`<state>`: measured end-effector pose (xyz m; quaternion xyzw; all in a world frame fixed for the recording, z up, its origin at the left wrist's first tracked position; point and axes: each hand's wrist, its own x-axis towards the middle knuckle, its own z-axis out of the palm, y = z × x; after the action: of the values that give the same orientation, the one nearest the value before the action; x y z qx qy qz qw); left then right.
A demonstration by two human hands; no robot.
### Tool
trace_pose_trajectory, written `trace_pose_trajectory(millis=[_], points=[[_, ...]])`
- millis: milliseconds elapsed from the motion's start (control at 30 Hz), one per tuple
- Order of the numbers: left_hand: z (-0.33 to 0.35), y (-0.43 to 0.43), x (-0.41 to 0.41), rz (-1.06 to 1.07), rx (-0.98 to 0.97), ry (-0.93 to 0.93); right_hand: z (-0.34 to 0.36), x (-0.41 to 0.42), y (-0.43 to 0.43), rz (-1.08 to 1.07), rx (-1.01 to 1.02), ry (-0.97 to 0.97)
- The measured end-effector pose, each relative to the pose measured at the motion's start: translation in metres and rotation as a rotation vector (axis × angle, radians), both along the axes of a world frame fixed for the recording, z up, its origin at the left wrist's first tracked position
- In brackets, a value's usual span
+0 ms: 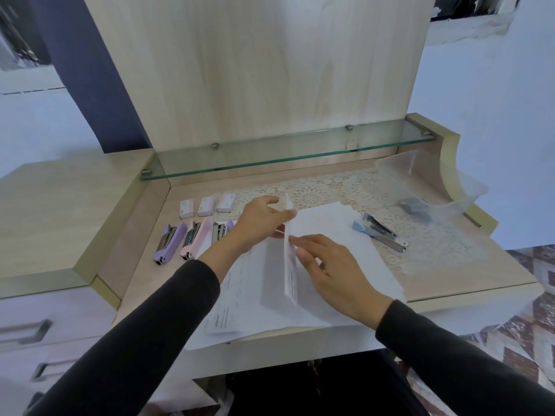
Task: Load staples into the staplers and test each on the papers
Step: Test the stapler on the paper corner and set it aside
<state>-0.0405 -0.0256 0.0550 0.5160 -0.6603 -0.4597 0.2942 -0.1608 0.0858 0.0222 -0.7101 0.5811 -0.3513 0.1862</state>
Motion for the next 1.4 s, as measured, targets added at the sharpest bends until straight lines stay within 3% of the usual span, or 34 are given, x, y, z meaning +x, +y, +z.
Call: trace_pose_trajectory(millis=[233, 367, 467, 600, 1400], points=[[-0.018, -0.001, 0.032, 0.064, -0.054, -0.07, -0.007, 0.009, 0.002, 0.141, 0.081, 0.356], [-0.03, 0.003, 0.038, 0.022, -0.304, -0.285, -0.014, 0.01, 0.0, 0.167, 0.132, 0.478], [-0.04, 0.004, 0.041, -0.135, -0.48, -0.484, -0.017, 0.009, -0.001, 0.165, 0.16, 0.505], [-0.053, 0.004, 0.045, -0.301, -0.533, -0.674, -0.021, 0.008, 0.0, 0.167, 0.162, 0.484], [-0.05, -0.002, 0.035, -0.457, -0.641, -0.892, -0.022, -0.01, 0.027, 0.309, 0.176, 0.609]])
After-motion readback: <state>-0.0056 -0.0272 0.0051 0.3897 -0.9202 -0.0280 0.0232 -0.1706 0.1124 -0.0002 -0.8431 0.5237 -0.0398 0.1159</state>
